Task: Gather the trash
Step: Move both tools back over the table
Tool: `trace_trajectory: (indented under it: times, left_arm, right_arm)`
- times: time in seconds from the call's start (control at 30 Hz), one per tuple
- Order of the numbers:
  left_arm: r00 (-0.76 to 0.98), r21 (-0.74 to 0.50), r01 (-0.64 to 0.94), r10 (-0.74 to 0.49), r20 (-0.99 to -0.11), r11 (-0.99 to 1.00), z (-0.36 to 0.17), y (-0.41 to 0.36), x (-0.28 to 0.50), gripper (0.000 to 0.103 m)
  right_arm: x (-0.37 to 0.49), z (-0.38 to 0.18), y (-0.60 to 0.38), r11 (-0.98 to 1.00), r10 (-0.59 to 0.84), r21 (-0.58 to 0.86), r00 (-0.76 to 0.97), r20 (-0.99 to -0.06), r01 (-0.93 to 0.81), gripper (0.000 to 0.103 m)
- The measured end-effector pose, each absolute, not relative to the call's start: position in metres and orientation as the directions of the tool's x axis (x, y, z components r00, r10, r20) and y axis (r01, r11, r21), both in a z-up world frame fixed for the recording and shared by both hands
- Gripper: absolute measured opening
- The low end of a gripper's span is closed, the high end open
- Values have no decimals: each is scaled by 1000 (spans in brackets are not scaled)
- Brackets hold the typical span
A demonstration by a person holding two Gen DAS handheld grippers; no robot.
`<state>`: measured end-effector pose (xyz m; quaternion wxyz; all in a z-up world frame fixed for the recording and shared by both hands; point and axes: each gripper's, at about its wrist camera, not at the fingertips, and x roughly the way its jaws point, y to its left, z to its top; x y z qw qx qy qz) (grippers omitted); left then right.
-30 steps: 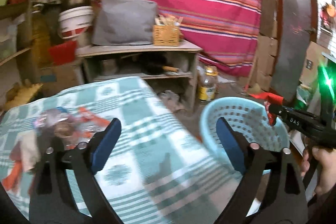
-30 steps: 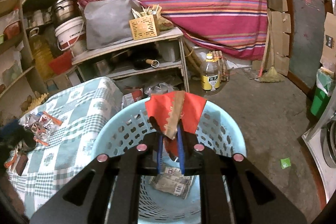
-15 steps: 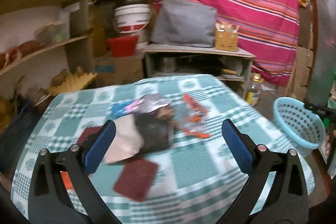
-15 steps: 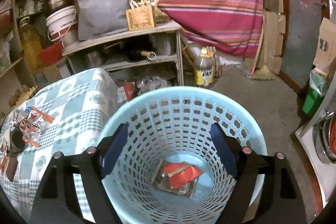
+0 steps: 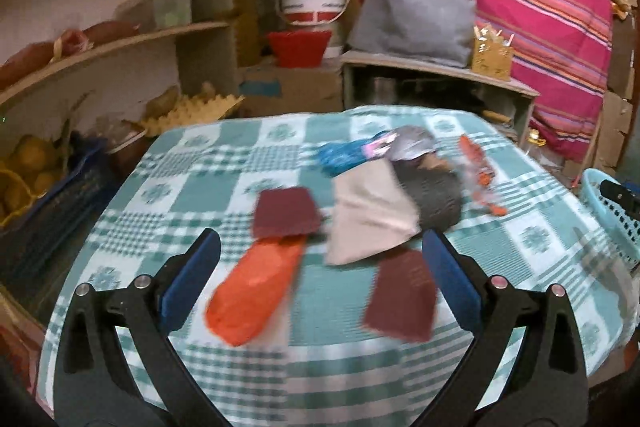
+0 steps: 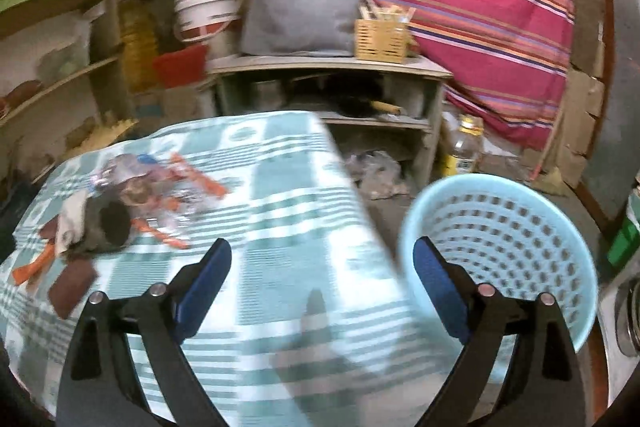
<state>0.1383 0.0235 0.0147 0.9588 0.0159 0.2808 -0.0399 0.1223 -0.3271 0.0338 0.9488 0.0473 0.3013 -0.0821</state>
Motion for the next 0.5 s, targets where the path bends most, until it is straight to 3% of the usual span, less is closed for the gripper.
trace_trajectory:
  times: [0.23, 0.5]
  left_arm:
    - [760, -60, 73, -95, -643, 996, -13, 56, 154, 97]
    - [696, -30, 72, -72, -715, 997, -32, 62, 170, 97]
  right_arm:
    - [132, 28, -280, 993, -63, 39, 798, -599, 108, 95]
    - [142, 21, -261, 996, -36, 43, 773, -633, 81, 95]
